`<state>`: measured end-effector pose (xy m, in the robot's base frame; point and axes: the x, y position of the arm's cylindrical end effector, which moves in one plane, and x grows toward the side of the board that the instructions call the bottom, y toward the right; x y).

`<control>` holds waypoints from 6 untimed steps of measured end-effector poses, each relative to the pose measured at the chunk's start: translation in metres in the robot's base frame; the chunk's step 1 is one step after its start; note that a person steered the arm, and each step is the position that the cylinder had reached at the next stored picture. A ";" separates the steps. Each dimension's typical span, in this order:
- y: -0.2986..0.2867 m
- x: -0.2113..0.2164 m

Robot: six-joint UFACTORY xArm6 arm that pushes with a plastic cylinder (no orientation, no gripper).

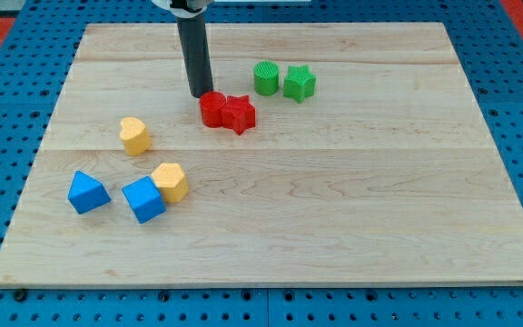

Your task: Slightly touch the right side of the hexagon

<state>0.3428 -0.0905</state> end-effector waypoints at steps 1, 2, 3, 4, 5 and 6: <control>-0.032 0.002; -0.028 0.046; 0.010 0.108; 0.019 0.189; 0.030 0.209; -0.037 0.185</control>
